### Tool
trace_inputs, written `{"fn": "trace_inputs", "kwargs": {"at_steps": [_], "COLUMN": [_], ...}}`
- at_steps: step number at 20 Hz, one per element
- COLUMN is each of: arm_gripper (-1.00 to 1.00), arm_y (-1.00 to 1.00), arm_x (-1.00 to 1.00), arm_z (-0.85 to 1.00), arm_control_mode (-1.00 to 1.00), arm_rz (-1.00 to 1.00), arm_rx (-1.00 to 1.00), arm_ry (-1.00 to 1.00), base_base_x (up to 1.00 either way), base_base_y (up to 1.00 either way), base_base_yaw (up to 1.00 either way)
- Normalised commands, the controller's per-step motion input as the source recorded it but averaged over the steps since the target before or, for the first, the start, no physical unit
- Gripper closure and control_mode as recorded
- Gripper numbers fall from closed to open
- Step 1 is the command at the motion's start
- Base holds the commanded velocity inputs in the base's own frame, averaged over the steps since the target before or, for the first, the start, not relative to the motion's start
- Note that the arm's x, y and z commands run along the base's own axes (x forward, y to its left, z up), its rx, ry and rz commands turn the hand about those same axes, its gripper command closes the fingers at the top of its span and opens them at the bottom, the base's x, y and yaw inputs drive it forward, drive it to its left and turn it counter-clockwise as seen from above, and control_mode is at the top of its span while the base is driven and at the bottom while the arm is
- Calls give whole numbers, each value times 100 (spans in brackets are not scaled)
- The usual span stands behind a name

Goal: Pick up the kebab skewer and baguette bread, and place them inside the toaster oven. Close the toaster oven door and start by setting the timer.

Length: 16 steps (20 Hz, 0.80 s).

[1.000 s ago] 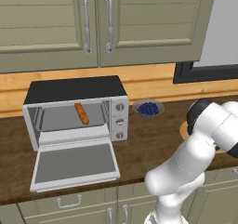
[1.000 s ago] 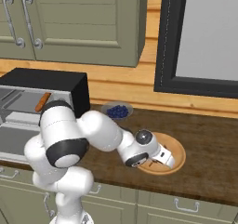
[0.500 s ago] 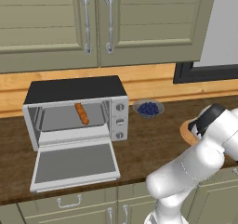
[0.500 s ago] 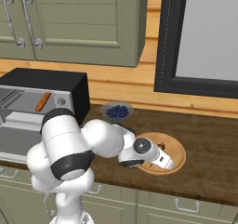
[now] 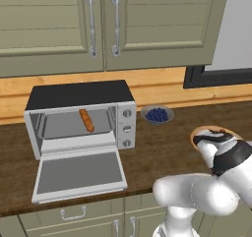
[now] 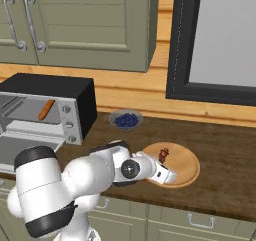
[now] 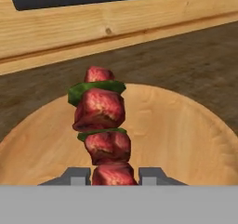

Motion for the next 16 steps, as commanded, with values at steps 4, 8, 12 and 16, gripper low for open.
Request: {"fn": "trace_inputs", "kwargs": {"at_steps": [4,8,12,16], "arm_gripper": [100,100,100,100], "arm_y": [3,0,0,2], "arm_x": [0,0,0,-14], "arm_z": [100,100,100,91], "arm_control_mode": [-100,-100,-100,-100], "arm_rz": [-1,0,0,-1], "arm_rx": [0,0,0,0], "arm_ry": [11,22,23,16], "base_base_x": [0,0,0,0], "base_base_y": [0,0,0,0], "base_base_yaw": [0,0,0,0]}}
